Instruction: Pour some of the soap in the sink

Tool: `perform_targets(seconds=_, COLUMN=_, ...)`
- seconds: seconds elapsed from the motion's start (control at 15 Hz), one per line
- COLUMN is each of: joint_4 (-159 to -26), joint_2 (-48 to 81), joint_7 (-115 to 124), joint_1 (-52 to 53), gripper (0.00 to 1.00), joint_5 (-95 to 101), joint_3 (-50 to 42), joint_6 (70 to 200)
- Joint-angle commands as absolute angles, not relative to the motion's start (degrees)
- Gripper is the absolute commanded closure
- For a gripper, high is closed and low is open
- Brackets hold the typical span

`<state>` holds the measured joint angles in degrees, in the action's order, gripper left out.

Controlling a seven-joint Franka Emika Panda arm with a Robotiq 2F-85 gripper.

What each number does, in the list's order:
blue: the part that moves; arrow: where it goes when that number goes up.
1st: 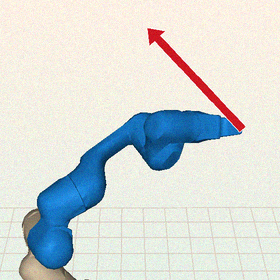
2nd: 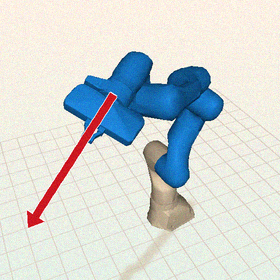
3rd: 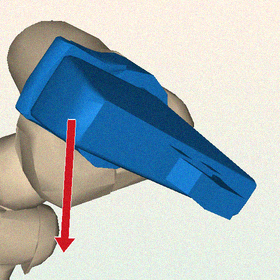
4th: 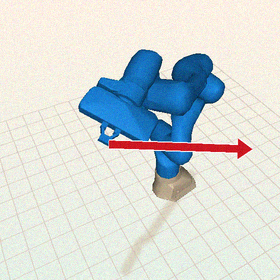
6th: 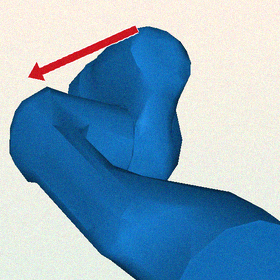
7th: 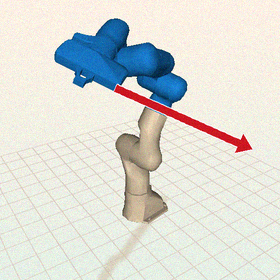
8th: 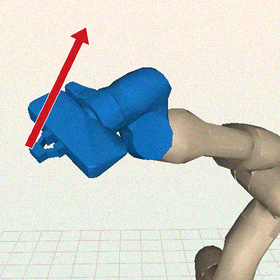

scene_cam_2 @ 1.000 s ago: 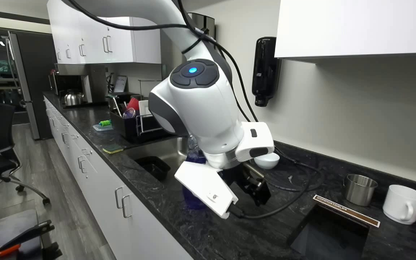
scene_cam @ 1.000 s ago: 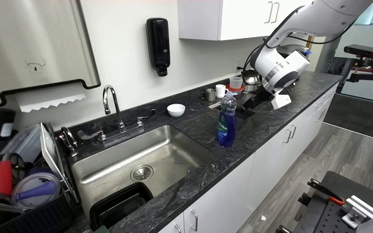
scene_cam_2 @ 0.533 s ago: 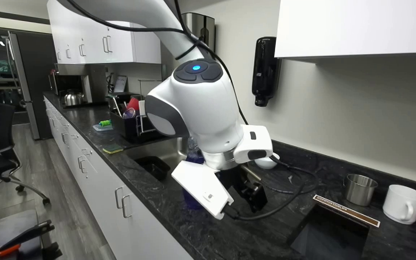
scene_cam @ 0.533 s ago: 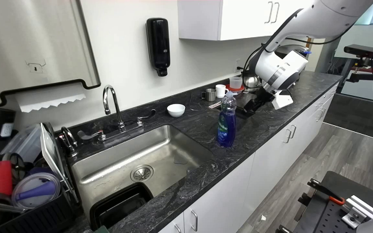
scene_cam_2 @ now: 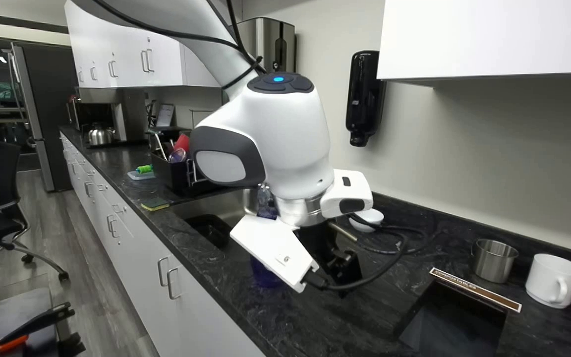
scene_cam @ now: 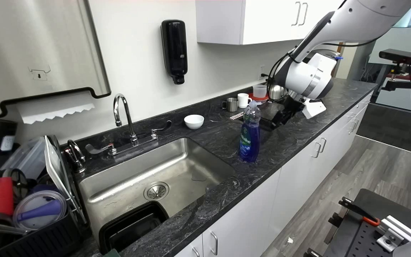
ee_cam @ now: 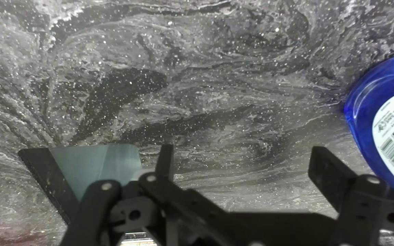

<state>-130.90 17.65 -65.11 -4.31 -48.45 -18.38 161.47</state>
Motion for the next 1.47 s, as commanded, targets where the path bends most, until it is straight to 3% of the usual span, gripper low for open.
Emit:
perform_targets(seconds=0.0, joint_4=-132.40, joint_2=15.07, joint_7=-60.54, joint_1=-2.55, gripper=0.00, joint_5=-43.08, joint_3=-20.82, joint_6=159.06)
perform_targets(seconds=1.2, joint_4=-136.20, joint_2=5.50, joint_7=-49.98, joint_1=-1.22, gripper=0.00, joint_5=-23.29, joint_3=-23.18, joint_6=153.42)
perform_targets(seconds=1.27, joint_4=-136.57, joint_2=4.68, joint_7=-47.92, joint_1=-6.73, gripper=0.00, joint_5=-20.44, joint_3=-17.75, joint_6=153.61)
perform_targets(seconds=1.4, joint_4=-137.20, joint_2=3.54, joint_7=-45.78, joint_1=-7.83, gripper=0.00, joint_5=-17.68, joint_3=-16.62, joint_6=153.39)
